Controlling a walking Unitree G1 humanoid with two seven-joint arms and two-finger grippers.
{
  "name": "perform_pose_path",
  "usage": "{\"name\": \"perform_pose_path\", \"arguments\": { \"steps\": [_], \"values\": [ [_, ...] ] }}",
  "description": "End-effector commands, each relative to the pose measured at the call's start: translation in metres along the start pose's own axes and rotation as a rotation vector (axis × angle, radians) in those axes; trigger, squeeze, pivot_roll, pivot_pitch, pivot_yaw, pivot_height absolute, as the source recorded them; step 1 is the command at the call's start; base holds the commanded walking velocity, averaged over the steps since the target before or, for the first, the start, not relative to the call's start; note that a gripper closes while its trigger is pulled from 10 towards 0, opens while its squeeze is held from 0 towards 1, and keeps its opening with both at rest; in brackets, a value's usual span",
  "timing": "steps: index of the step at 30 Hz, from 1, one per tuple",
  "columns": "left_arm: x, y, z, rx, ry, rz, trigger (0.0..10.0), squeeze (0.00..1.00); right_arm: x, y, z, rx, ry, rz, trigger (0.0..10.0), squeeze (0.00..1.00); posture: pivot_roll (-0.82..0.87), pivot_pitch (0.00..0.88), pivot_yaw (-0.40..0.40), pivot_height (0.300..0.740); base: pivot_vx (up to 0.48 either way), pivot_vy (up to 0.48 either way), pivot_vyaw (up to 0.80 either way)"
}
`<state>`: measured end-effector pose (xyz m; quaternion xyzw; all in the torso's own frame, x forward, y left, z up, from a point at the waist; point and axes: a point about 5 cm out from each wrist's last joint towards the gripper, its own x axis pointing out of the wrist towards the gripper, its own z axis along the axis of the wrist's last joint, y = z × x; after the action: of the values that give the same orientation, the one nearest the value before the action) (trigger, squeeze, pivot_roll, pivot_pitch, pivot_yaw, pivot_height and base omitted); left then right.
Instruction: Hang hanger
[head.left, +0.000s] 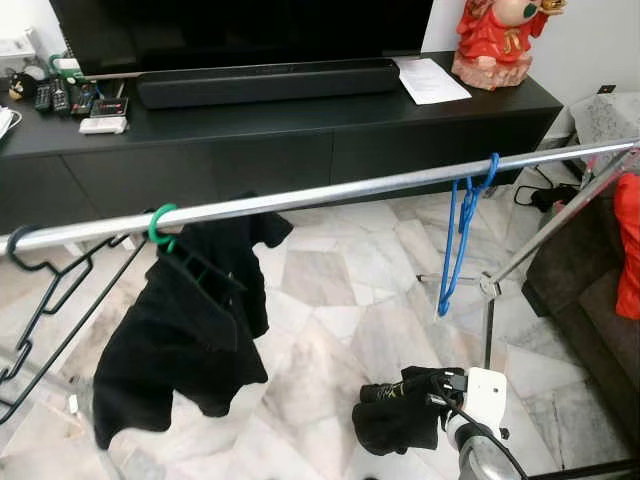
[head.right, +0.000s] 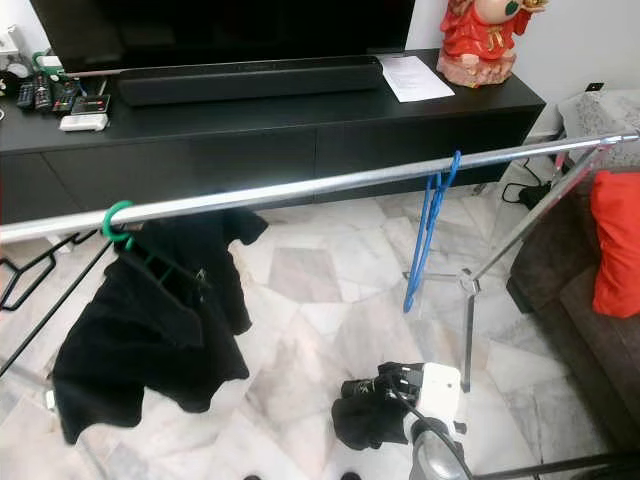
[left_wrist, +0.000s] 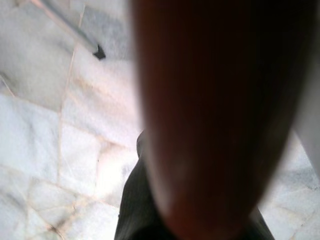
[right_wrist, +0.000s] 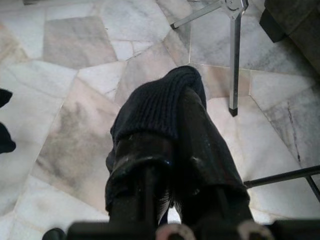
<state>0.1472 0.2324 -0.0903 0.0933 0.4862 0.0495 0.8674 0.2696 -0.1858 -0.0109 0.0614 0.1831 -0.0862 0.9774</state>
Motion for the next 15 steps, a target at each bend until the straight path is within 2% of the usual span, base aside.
{"name": "perform_pose_path", "arguments": {
  "steps": [1, 15],
  "values": [
    [-0.0037, -0.0015, -0.0188, 0.003, 0.06, -0.008, 10.0, 0.0, -0.0011, -0.0024, -0.0007, 0.011, -0.007, -0.013, 10.0, 0.0, -0.03, 0.181, -0.016, 0.74, -0.319, 0.0, 0.0],
    [-0.003, -0.0052, -0.0168, 0.0, 0.06, -0.011, 10.0, 0.0, -0.0009, -0.0019, -0.0005, 0.009, -0.007, -0.009, 10.0, 0.0, -0.03, 0.173, -0.019, 0.74, -0.322, 0.0, 0.0]
  ]
}}
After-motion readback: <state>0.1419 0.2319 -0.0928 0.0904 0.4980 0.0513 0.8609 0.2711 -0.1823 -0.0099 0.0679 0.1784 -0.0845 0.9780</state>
